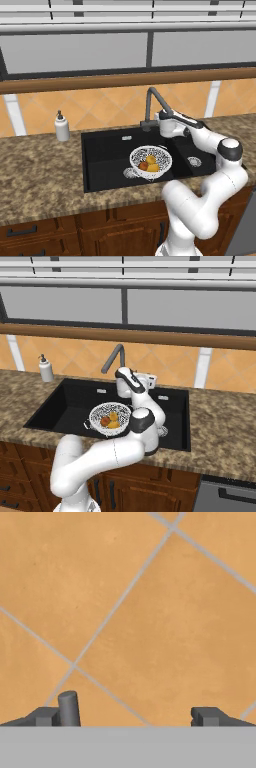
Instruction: Put the colander in the sink, put the peach, mango, mango in the colander, and turn on the sink faucet and pour water over the colander.
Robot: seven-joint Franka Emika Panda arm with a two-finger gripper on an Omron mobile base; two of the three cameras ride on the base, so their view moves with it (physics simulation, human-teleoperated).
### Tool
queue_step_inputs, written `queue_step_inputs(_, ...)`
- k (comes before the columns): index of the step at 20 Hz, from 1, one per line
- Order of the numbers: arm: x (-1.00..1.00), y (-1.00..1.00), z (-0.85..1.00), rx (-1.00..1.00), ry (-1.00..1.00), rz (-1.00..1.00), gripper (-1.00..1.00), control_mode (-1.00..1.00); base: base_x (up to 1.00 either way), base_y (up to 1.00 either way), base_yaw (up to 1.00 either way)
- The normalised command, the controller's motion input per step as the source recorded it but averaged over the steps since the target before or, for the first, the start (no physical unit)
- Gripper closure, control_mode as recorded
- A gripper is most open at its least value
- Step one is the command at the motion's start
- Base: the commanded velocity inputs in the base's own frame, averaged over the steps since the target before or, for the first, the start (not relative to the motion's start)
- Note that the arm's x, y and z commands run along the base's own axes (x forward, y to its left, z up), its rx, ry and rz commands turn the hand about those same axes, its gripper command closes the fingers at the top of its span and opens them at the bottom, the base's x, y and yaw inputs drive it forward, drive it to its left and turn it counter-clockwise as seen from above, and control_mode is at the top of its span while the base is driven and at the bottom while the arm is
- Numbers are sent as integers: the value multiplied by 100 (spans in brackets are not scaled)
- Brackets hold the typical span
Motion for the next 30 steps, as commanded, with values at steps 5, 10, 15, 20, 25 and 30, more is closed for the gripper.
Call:
queue_step_inputs(5, 0, -64, 0, 0, 0, 0, -100, -100, 0, 0, 0)
queue_step_inputs(10, 0, -62, 0, 0, 0, 0, -100, -100, 0, 0, 0)
queue_step_inputs(15, 0, -61, 0, 0, 0, 0, -100, -100, 0, 0, 0)
queue_step_inputs(20, 0, -60, 0, 1, 0, 0, -100, -100, 0, 0, 0)
queue_step_inputs(25, 0, -53, 0, 1, 0, 0, -100, -100, 0, 0, 0)
queue_step_inputs(30, 0, -36, 0, 0, 0, 0, -100, -100, 0, 0, 0)
